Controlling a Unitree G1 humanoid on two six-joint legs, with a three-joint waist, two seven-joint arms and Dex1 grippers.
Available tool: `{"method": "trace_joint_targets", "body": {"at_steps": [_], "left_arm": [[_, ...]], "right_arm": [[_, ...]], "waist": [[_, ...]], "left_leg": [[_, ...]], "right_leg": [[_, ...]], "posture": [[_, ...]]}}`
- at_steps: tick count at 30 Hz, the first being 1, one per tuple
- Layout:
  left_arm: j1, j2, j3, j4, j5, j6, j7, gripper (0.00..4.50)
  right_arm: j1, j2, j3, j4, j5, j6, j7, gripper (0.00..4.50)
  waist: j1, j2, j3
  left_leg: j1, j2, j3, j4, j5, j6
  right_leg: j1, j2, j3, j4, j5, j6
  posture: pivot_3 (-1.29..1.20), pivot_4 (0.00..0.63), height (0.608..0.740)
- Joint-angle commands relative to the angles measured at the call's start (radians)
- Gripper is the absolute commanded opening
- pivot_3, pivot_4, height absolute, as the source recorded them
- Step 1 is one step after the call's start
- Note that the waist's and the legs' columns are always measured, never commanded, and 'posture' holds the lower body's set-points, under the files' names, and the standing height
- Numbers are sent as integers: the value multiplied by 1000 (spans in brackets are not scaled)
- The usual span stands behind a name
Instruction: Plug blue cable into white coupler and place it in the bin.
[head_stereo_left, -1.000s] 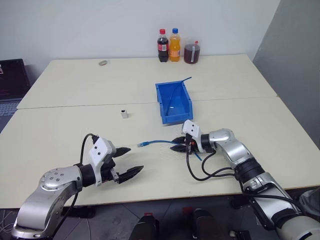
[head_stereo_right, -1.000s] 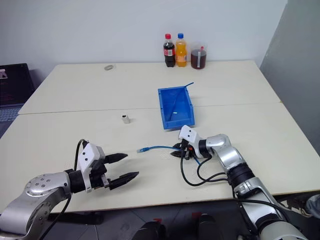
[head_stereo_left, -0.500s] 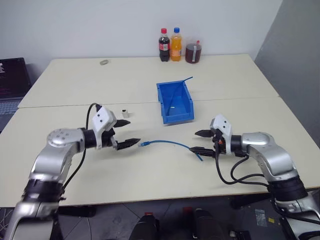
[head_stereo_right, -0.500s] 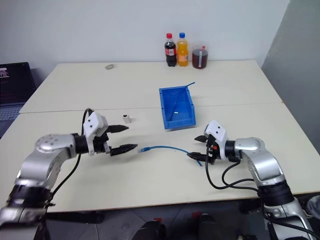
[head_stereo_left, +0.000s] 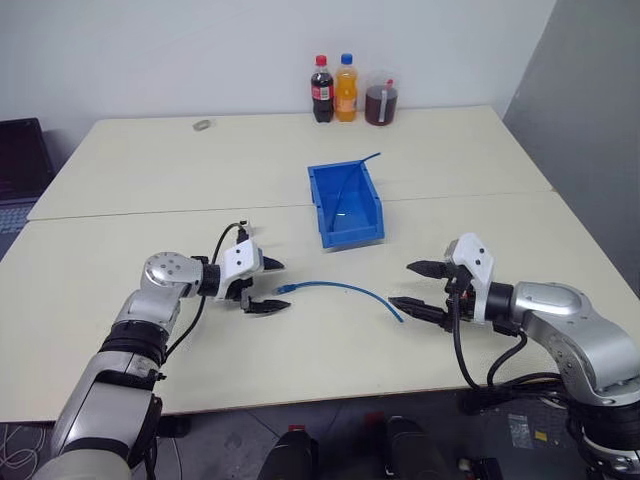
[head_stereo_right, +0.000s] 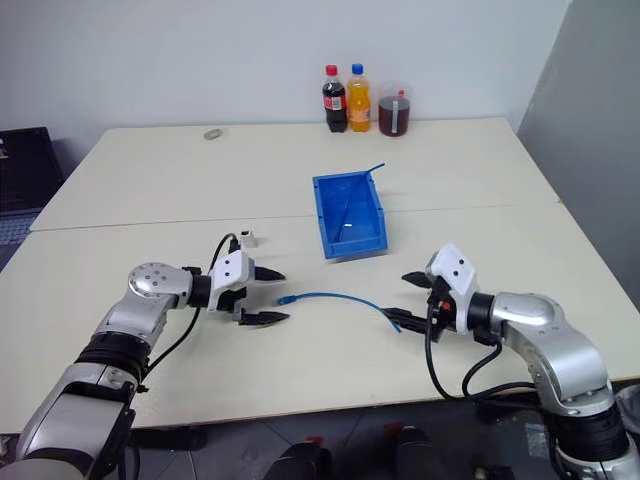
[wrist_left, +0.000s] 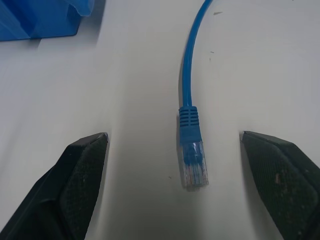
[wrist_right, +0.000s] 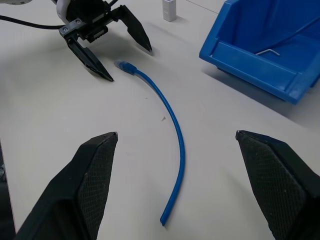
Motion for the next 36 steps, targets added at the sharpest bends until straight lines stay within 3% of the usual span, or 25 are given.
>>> {"method": "trace_joint_targets", "body": {"at_steps": [1,4,21,24,27,29,33,36], "left_arm": [[-8,14,9,37,11,4,-41,4317],[-8,15,1,42,18,19,-60,3850],[36,40,20,-69,-12,137,-88,257],[22,11,48,-147,-60,252,-65,230],[-18,-36,101,-276,-170,518,-23,230],[-32,-61,131,-372,-248,707,11,230],[-22,-113,187,-504,-383,987,98,230],[-15,-154,238,-573,-484,1142,157,230]], "right_arm": [[-4,-9,-29,-49,32,2,-29,4057],[0,-12,-29,-49,41,0,-45,4078],[-37,-36,-5,42,33,-62,-59,4078],[-55,-23,-1,45,37,-63,-75,4078],[-81,14,-19,23,82,-19,-109,4078],[-105,56,-49,-5,151,38,-141,4078],[-155,165,-148,-48,432,232,-218,4078],[-155,202,-167,-41,514,307,-278,4078]], "waist": [[-1,0,0],[-1,0,0],[-1,0,0],[0,0,0],[2,-1,1],[3,-4,2],[-2,-5,3],[-3,-5,3]], "left_leg": [[0,0,0,0,0,0],[0,0,0,0,0,0],[1,1,0,0,0,0],[1,1,0,0,0,0],[0,1,0,1,0,0],[-1,2,-2,2,0,0],[-1,2,-2,2,0,0],[0,3,-3,1,0,0]], "right_leg": [[0,0,0,0,0,0],[0,2,0,1,0,0],[0,4,1,1,0,0],[0,4,1,1,0,0],[0,4,1,1,0,0],[0,3,0,1,0,0],[0,3,1,2,0,0],[-1,2,1,3,0,0]], "posture": [[0,150,740],[0,150,740],[0,150,740],[0,150,740],[0,150,740],[0,150,740],[0,150,740],[0,150,740]]}}
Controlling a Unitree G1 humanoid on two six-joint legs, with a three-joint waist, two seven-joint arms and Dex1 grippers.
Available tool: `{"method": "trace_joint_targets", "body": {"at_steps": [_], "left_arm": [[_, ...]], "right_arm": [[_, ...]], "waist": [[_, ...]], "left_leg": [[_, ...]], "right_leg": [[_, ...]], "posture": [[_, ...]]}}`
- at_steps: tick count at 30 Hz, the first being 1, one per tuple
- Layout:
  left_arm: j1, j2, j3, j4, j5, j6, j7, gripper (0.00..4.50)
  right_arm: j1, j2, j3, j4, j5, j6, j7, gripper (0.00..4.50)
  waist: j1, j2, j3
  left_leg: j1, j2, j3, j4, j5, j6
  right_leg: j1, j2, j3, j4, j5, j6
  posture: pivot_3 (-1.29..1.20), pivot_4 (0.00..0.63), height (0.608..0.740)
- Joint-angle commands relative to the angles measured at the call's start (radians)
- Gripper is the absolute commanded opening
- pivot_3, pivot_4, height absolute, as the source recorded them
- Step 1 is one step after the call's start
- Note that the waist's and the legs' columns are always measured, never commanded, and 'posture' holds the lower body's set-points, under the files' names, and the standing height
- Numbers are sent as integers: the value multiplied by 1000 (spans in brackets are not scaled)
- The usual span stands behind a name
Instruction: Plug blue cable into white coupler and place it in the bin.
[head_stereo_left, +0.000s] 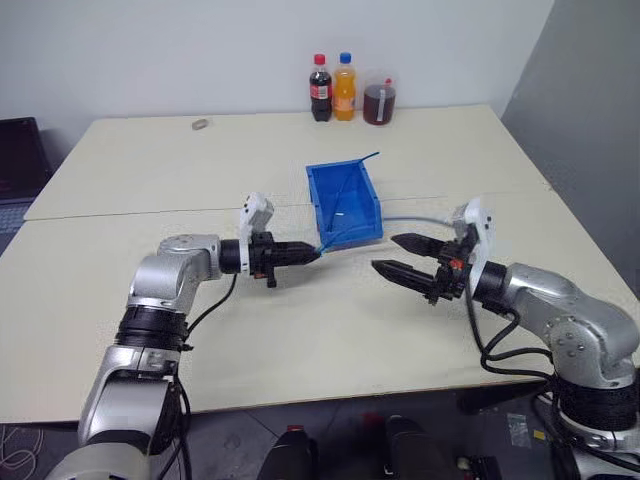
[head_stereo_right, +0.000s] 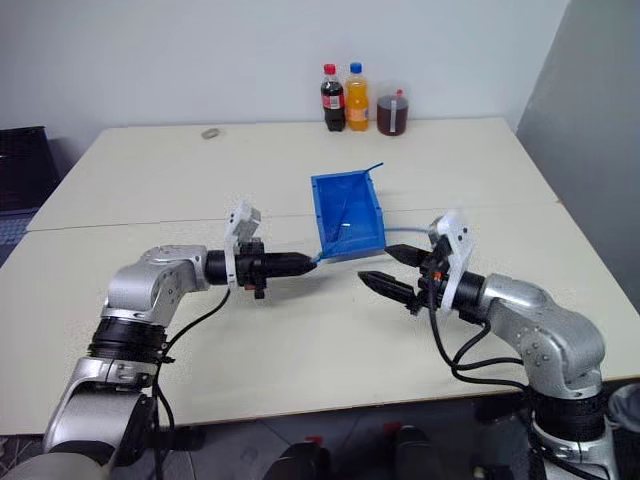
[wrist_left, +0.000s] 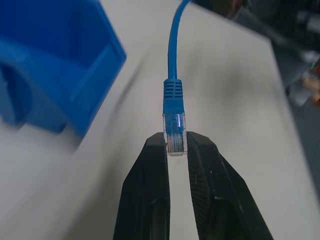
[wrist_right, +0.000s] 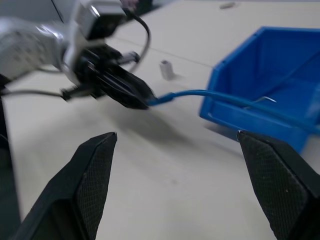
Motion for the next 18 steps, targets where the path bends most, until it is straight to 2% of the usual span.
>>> {"method": "trace_joint_targets", "body": {"at_steps": [1,4,9,18], "left_arm": [[7,-36,85,-112,-147,207,75,230],[9,-68,124,-160,-234,322,121,230],[22,-94,172,-208,-344,438,172,230],[60,-88,143,-272,-400,454,196,230]], "right_arm": [[-4,45,-46,-11,121,91,-96,4078],[3,93,-71,61,134,93,-164,4078],[3,137,-91,126,204,106,-189,4078],[-42,120,-65,174,279,121,-143,4078]], "waist": [[0,0,0],[2,0,0],[2,0,0],[2,0,0]], "left_leg": [[0,0,0,0,0,0],[0,-1,0,0,0,0],[0,-2,1,0,0,0],[1,-2,2,0,0,-1]], "right_leg": [[0,0,0,0,0,0],[0,-1,0,1,0,0],[-1,-2,0,3,0,0],[-1,-2,1,3,0,0]], "posture": [[0,150,740],[0,150,740],[0,150,740],[0,150,740]]}}
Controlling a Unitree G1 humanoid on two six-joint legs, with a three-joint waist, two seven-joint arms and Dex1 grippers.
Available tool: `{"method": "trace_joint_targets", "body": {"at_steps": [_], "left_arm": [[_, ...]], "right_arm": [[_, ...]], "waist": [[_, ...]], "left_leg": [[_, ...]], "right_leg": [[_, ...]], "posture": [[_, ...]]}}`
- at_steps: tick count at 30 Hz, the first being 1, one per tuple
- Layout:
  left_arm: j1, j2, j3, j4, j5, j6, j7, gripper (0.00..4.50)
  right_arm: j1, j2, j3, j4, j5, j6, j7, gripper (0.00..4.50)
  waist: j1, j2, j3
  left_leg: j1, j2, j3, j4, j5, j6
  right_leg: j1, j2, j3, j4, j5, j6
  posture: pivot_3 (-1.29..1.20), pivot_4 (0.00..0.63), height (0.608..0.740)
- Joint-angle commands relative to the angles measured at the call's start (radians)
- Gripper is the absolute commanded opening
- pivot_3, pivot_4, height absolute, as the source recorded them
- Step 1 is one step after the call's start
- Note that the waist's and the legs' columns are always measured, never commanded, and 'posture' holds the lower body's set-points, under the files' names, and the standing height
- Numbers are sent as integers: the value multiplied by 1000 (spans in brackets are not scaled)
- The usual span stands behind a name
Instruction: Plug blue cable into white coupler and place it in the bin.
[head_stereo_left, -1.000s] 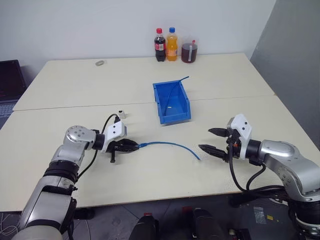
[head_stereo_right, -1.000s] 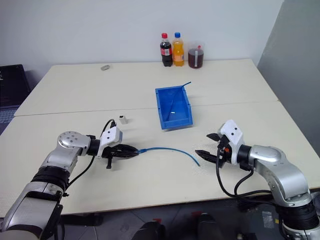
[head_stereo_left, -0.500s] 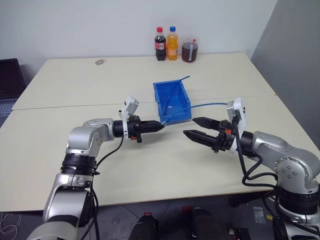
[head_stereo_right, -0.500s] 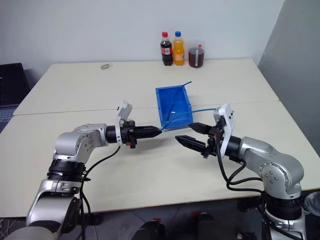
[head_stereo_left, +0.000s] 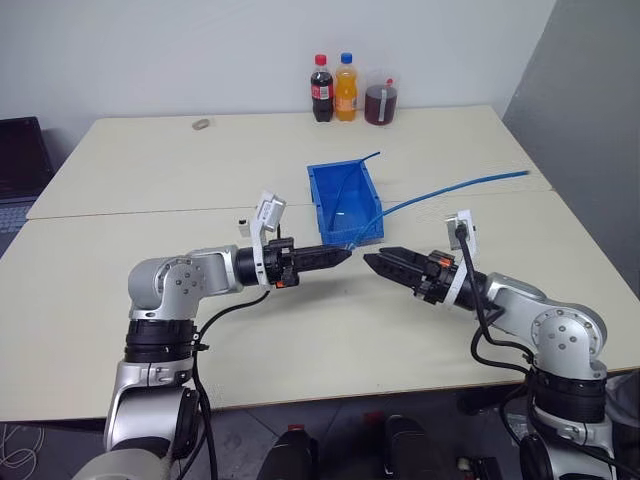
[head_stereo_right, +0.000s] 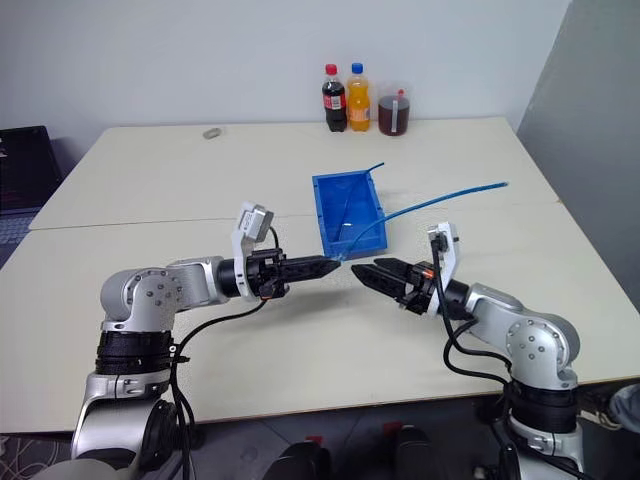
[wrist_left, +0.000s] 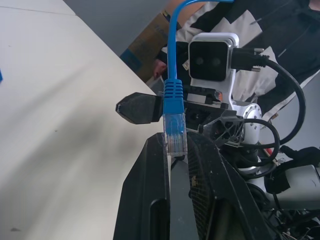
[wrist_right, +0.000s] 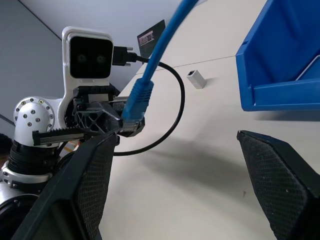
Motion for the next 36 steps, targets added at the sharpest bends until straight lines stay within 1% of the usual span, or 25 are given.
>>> {"method": "trace_joint_targets", "body": {"at_steps": [1,6,12,17,19,20,25,26,27,29,32,33,34,36], "left_arm": [[5,8,-1,-43,-30,-9,5,230],[8,7,2,-52,-48,-4,10,230],[12,8,1,-64,-70,2,20,230],[16,14,-2,-78,-84,8,16,230],[19,18,-3,-80,-88,8,17,230],[19,19,-3,-81,-89,7,18,230],[19,23,-8,-76,-89,6,23,230],[18,23,-9,-76,-90,7,23,230],[18,24,-10,-77,-90,7,22,230],[15,26,-12,-75,-92,8,21,230],[15,29,-16,-76,-92,4,20,230],[14,29,-17,-74,-91,2,20,230],[14,29,-17,-74,-90,-2,20,230],[15,30,-18,-76,-87,-10,20,230]], "right_arm": [[-33,-27,9,-15,56,9,45,4078],[-52,-16,16,2,103,11,41,4078],[-64,-5,42,22,103,-7,36,4078],[-76,-4,36,48,106,-20,37,4078],[-75,-4,30,50,113,-18,34,3722],[-75,-4,28,51,116,-17,33,3639],[-72,-5,31,44,124,-14,36,2592],[-70,-4,32,42,125,-14,36,2495],[-68,-3,34,40,126,-14,37,2164],[-67,-1,35,39,128,-14,35,1784],[-66,-1,35,37,133,-13,34,1033],[-67,-1,35,38,135,-13,34,873],[-68,-2,34,39,137,-12,35,573],[-69,-5,34,41,138,-13,35,263]], "waist": [[0,0,0],[0,0,0],[0,0,0],[0,0,0],[0,0,0],[0,0,0],[0,0,0],[0,0,0],[0,0,0],[0,0,0],[0,0,0],[0,0,0],[0,0,0],[0,0,0]], "left_leg": [[0,0,0,0,0,0],[0,0,0,0,0,0],[0,0,0,0,0,0],[0,0,0,0,0,0],[0,0,0,0,0,0],[0,0,0,0,0,0],[0,0,0,0,0,0],[0,0,0,0,0,0],[0,0,0,0,0,0],[0,0,0,0,0,0],[0,0,0,0,0,0],[0,0,0,0,0,0],[0,0,0,0,0,0],[0,0,0,0,0,0]], "right_leg": [[0,0,0,0,0,0],[0,0,0,0,0,0],[0,0,0,0,0,0],[0,0,0,0,0,0],[0,0,0,0,0,0],[0,0,0,0,0,0],[0,0,0,-1,0,0],[0,0,0,-1,0,0],[0,0,0,-1,0,0],[0,0,0,-1,0,0],[0,0,0,-1,0,0],[0,0,0,-1,0,0],[0,0,0,-1,0,0],[0,0,0,-1,0,0]], "posture": [[0,150,740],[0,150,740],[0,150,740],[0,150,740],[0,150,740],[0,150,740],[0,150,740],[0,150,740],[0,150,740],[0,150,740],[0,150,740],[0,150,740],[0,150,740],[0,150,740]]}}
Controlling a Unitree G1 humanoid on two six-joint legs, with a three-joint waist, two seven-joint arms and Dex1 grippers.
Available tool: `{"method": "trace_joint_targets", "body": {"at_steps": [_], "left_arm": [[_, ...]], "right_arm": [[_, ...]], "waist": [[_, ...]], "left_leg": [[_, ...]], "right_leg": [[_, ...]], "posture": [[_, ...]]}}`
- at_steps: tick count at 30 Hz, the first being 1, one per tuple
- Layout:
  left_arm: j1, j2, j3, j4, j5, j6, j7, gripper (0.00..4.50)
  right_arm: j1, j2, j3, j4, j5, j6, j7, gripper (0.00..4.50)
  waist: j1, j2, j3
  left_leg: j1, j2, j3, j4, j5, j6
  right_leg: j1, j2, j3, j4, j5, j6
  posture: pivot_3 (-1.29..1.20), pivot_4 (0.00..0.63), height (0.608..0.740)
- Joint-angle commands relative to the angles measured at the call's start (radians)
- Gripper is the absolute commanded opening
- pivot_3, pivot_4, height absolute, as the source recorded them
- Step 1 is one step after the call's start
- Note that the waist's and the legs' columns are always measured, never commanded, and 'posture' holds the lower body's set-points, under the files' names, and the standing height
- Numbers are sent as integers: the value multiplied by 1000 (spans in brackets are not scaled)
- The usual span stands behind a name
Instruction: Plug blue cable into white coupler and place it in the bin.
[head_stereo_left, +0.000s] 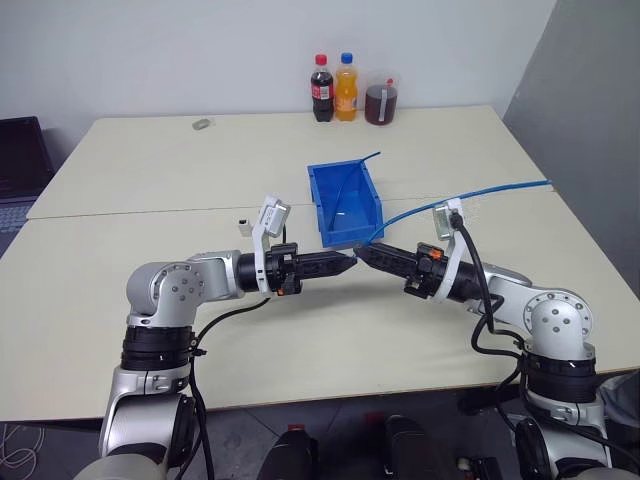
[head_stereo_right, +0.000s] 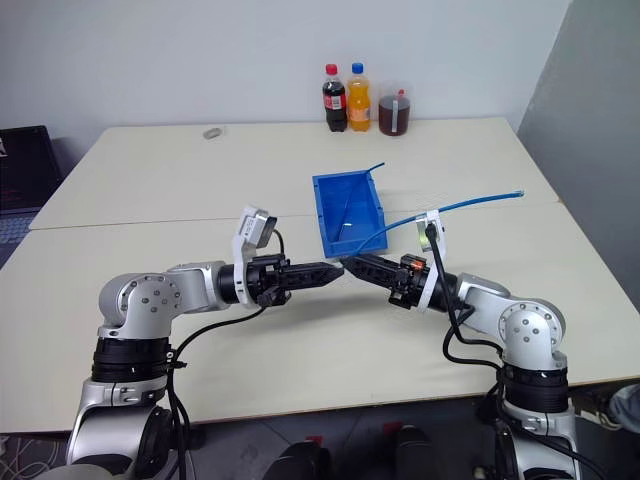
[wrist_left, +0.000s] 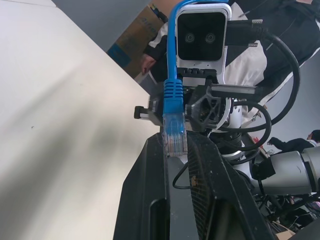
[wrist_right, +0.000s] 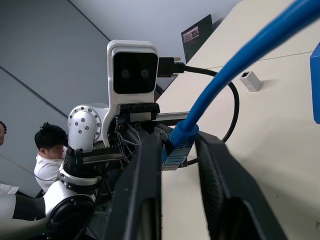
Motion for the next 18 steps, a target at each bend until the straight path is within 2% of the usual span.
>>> {"method": "trace_joint_targets", "body": {"at_steps": [1,5,7,8,15,18], "left_arm": [[-3,15,2,-36,-13,-21,0,230],[8,18,-13,-45,17,-77,2,230],[7,19,3,-35,-4,-71,1,930],[6,24,9,-31,-12,-68,-3,957],[2,58,31,-25,11,-136,-2,2339],[25,108,44,-48,41,-183,-4,2906]], "right_arm": [[-7,-3,-8,-26,35,-13,3,208],[-11,-15,-1,-23,22,-16,8,180],[-18,-17,-2,-16,19,-18,7,180],[-21,-17,-2,-14,17,-21,5,180],[-41,-29,-2,1,-19,-52,3,180],[-54,-38,-5,13,-42,-71,6,180]], "waist": [[0,0,0],[0,0,0],[0,0,0],[0,0,0],[0,0,0],[0,0,0]], "left_leg": [[0,0,0,0,0,0],[0,0,0,0,0,0],[0,0,0,0,0,0],[0,0,0,0,0,0],[0,0,0,-1,0,0],[0,0,0,-1,0,0]], "right_leg": [[0,0,0,0,0,0],[0,0,0,0,0,0],[0,0,0,-1,0,0],[0,0,0,-1,0,0],[0,0,0,-2,0,0],[0,0,0,-3,0,0]], "posture": [[0,150,740],[0,150,740],[0,150,740],[0,150,740],[0,150,740],[0,150,740]]}}
